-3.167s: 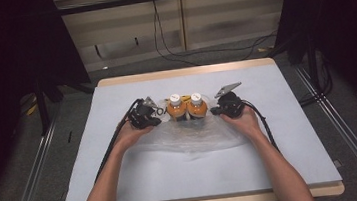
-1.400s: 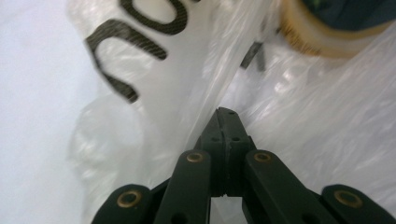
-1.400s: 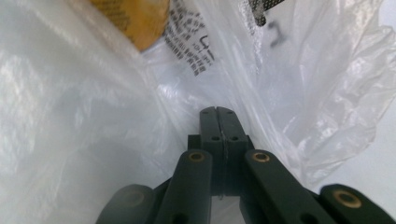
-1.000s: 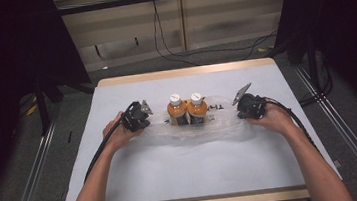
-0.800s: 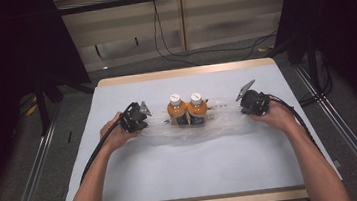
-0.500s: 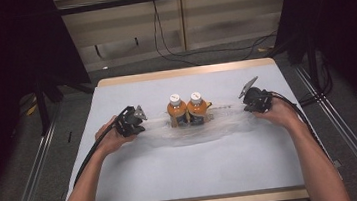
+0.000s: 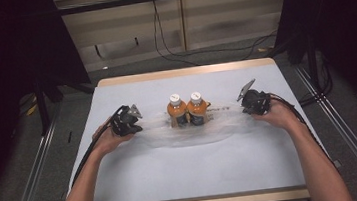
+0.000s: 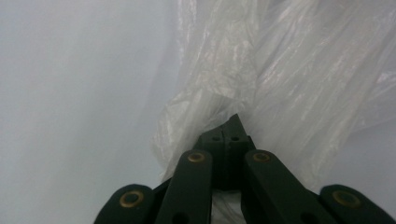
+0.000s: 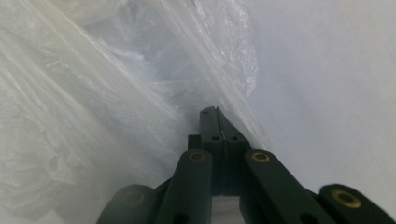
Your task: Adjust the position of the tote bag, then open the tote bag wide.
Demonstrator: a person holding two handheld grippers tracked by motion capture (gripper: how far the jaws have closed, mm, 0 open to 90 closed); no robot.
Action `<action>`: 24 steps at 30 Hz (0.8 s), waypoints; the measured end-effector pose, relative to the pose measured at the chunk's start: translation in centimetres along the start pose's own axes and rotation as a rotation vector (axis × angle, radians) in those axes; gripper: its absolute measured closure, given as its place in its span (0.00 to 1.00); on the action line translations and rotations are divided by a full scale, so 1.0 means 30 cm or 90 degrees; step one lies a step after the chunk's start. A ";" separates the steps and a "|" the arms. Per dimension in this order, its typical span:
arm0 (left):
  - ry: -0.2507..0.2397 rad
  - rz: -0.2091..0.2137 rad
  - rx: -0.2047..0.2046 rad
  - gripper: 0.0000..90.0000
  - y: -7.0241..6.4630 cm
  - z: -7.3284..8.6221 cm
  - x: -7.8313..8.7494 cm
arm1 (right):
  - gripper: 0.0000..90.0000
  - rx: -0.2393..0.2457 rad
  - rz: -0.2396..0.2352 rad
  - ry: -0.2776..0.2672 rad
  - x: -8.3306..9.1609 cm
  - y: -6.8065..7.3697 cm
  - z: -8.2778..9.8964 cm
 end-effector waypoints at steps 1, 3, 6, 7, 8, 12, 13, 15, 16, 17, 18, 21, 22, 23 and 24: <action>0.001 0.004 0.007 1.00 -0.003 0.004 0.001 | 1.00 -0.002 -0.002 -0.002 0.001 0.007 -0.002; 0.001 0.000 -0.001 1.00 0.001 0.007 0.002 | 1.00 0.019 0.010 -0.005 0.000 0.011 -0.006; 0.001 0.003 -0.003 1.00 0.001 0.012 0.004 | 1.00 0.017 0.005 0.003 0.005 0.019 -0.004; 0.001 0.001 -0.001 1.00 -0.002 0.012 0.004 | 1.00 0.015 0.000 0.001 0.007 0.021 -0.001; 0.001 0.001 -0.001 1.00 -0.002 0.012 0.004 | 1.00 0.017 0.000 -0.002 0.007 0.022 0.001; 0.007 -0.011 -0.018 1.00 -0.028 0.022 0.014 | 1.00 0.013 0.007 -0.018 0.010 0.035 0.013; -0.002 -0.011 -0.012 1.00 -0.029 0.029 0.014 | 1.00 0.005 0.001 -0.027 0.010 0.036 0.016; -0.014 -0.004 0.001 1.00 -0.026 0.031 0.014 | 1.00 -0.005 -0.009 -0.038 0.010 0.033 0.020; -0.023 0.004 0.014 1.00 -0.023 0.032 0.014 | 1.00 -0.007 -0.008 -0.036 0.010 0.034 0.017; -0.040 0.015 0.029 1.00 -0.022 0.030 0.012 | 1.00 -0.003 -0.007 -0.035 0.010 0.033 0.012; -0.058 0.027 0.044 1.00 -0.020 0.031 0.012 | 1.00 -0.005 -0.004 -0.033 0.010 0.034 0.011; -0.096 0.045 0.071 1.00 -0.016 0.039 0.005 | 1.00 -0.006 -0.007 -0.044 0.011 0.032 0.011; -0.117 0.051 0.088 1.00 -0.017 0.040 0.006 | 1.00 -0.013 -0.007 -0.048 0.014 0.032 0.013; -0.119 0.055 0.088 1.00 -0.014 0.044 0.009 | 1.00 -0.021 -0.008 -0.061 0.018 0.032 0.011; -0.131 0.060 0.091 1.00 -0.014 0.047 0.013 | 1.00 -0.015 -0.007 -0.067 0.021 0.029 0.011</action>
Point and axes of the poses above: each handheld gripper's, and its own axes: x roughly backward along the jaws, z roughly out of its underside, y roughly to its left, the point moved 6 cm from there along -x, roughly forward along the jaws, and after that the axes turned 8 degrees about y, right-handed, at the moved point
